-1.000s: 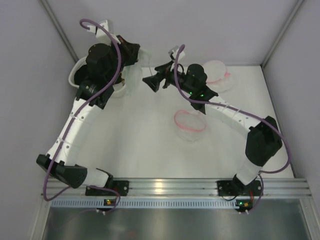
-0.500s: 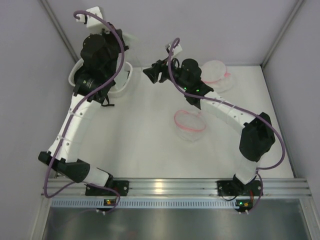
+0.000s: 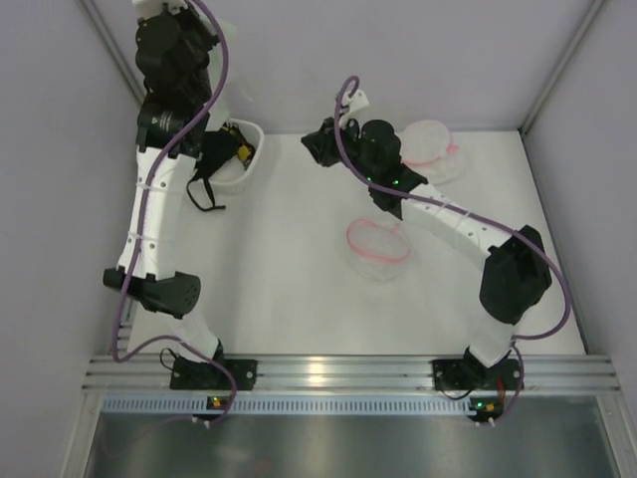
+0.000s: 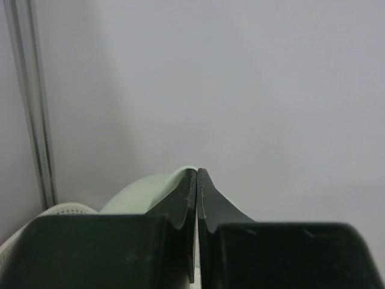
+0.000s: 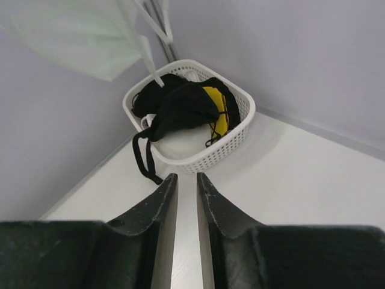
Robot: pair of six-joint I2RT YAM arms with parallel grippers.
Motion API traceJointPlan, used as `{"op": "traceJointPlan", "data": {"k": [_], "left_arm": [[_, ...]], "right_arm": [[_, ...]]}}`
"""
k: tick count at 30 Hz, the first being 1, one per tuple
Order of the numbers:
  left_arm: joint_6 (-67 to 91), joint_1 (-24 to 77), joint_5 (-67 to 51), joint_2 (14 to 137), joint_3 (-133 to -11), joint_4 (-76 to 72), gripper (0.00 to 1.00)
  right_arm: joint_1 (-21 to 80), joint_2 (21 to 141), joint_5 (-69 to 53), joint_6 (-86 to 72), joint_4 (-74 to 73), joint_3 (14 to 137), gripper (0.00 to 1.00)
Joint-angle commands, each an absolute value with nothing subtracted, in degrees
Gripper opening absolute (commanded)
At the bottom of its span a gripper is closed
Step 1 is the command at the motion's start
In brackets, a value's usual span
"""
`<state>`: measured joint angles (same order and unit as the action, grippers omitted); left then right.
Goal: Place the bra in the laundry bag and zip it closed
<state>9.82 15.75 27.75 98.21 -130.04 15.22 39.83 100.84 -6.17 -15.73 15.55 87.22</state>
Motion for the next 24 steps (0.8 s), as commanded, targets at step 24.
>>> {"op": "traceJointPlan", "data": {"k": [24], "left_arm": [[14.04, 11.17, 35.07, 114.86, -124.72, 14.77, 0.00]], "right_arm": [[34.98, 92.81, -5.10, -18.81, 13.36, 79.45, 0.31]]}}
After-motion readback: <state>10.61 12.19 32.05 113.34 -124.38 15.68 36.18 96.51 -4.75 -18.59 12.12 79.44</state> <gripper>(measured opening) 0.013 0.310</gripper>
